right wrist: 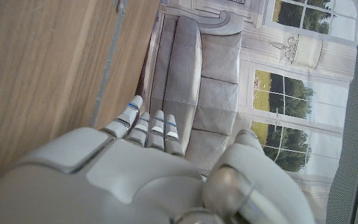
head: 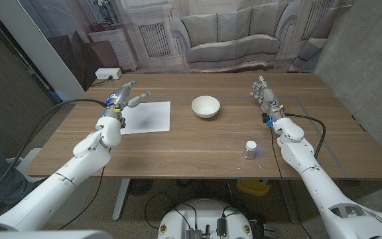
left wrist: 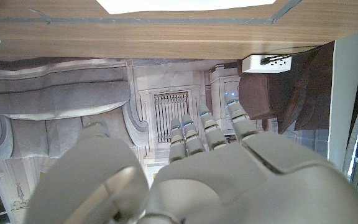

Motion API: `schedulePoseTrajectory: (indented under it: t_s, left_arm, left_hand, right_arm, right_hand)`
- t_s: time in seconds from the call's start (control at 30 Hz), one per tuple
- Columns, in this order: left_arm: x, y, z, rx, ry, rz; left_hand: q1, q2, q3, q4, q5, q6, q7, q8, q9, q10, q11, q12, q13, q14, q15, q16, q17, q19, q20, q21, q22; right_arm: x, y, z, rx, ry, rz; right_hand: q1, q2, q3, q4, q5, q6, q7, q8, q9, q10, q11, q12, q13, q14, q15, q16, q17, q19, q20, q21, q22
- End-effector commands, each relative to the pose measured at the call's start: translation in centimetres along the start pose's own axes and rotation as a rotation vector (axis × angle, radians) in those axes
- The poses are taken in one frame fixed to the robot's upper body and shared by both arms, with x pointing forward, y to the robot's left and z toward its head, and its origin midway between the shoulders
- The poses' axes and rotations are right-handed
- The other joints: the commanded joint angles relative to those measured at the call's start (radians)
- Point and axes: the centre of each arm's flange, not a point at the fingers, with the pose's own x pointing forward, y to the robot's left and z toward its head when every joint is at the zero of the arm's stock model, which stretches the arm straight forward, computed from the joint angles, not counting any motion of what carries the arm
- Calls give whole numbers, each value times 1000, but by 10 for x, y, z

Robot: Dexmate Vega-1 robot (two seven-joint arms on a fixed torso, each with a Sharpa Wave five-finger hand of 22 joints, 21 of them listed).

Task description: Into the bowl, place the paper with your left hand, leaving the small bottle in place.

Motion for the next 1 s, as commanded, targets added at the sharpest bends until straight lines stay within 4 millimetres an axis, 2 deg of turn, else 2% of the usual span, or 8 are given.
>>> schedulePoseTrajectory:
  t_s: [0.03, 0.63, 1.0]
  left_arm:
    - [0, -5, -1, 23, 18, -10]
    - [6, -14, -2, 50, 22, -70]
    - [9, -21, 1, 74, 20, -100]
  left_hand:
    - [5, -8, -7, 4, 4, 3, -4, -3, 5, -1, -5, -3, 3, -3, -52, 1, 3, 1, 10, 6, 2]
    - [8, -22, -19, 2, 5, 8, 1, -1, 5, -3, -6, -2, 4, -1, -49, 3, 3, -17, -10, -3, 3]
    - [11, -26, -23, 0, 6, 14, 1, 1, 6, -5, -7, -2, 4, 1, -49, 4, 3, -16, -10, -3, 4]
  right_arm:
    - [4, 0, -2, 1, 2, 2]
    - [8, 3, 2, -4, -2, 3]
    - [7, 3, 1, -4, -2, 0]
  right_hand:
    - [4, 5, -2, -6, -1, 7, 3, -6, 3, 10, 4, -1, 5, 10, 0, -1, 2, 9, -35, -4, 1]
    - [6, 7, -3, -8, -1, 8, 2, -6, 3, 9, 7, -3, 5, 2, 1, -5, 2, 4, -32, -14, 1]
    - [8, 9, -2, -10, -2, 8, 0, -7, 3, 7, 7, -4, 6, -1, 1, -6, 2, 2, -32, -20, 2]
